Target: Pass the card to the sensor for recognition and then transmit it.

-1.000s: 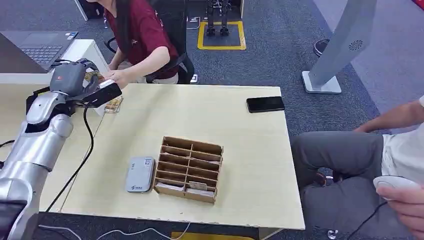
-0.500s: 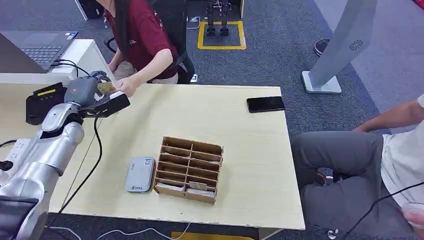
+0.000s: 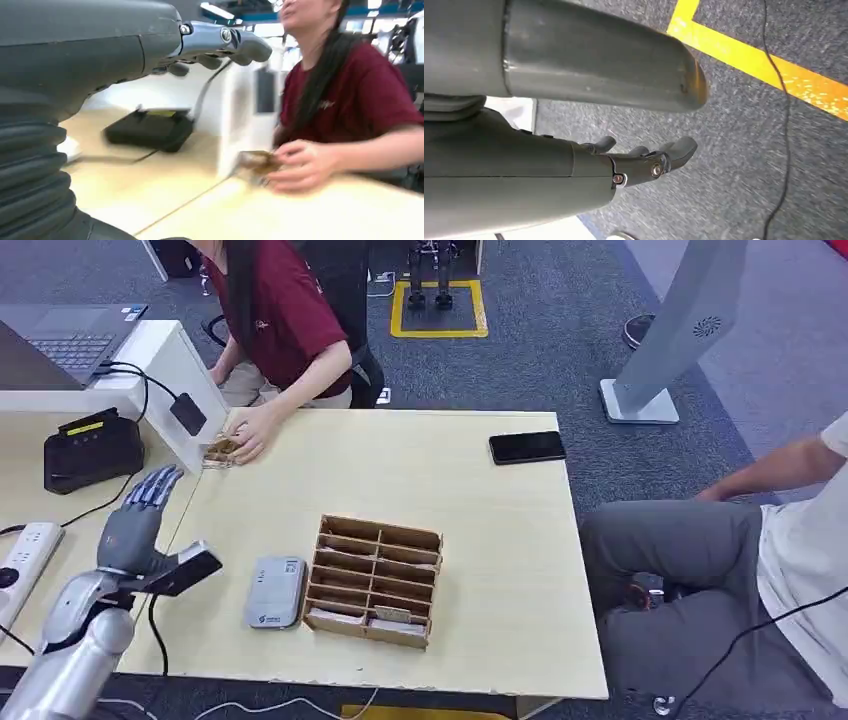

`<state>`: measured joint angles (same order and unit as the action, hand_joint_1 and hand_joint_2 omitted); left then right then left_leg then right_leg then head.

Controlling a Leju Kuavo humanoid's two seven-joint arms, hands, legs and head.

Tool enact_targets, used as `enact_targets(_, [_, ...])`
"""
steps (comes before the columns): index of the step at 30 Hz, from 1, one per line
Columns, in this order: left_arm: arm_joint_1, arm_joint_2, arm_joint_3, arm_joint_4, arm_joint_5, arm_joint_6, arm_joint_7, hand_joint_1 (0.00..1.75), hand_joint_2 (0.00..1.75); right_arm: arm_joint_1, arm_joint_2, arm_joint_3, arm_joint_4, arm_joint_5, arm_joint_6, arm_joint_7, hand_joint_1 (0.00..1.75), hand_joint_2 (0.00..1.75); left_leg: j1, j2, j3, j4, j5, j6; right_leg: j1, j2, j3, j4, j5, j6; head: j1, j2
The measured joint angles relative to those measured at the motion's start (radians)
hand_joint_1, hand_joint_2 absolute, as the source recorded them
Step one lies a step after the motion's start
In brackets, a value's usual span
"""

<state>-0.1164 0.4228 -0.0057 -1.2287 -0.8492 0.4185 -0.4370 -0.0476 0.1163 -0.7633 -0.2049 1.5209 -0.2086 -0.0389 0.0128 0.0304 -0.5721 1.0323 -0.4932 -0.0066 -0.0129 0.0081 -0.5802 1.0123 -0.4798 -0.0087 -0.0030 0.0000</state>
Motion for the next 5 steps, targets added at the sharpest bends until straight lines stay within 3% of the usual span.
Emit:
enact_targets(2, [0.112,-0.015,0.073,-0.075,0.003,-0.012,-0.046,0.0,1.75,0.003,0.0,-0.007,0.0,-0.006,-0.006,0.0,0.0,0.0,0.0,0.0,0.0,0.0,-0.002,0.001,0.0,0.0,0.0,0.0,-0.001,0.0,0.0,0.0])
enact_targets(5, [0.116,-0.015,0.082,-0.083,0.003,-0.014,-0.051,0.0,1.75,0.003,0.0,-0.008,0.0,-0.007,-0.007,0.0,0.0,0.0,0.0,0.0,0.0,0.0,-0.002,0.001,0.0,0.0,0.0,0.0,-0.001,0.0,0.0,0.0])
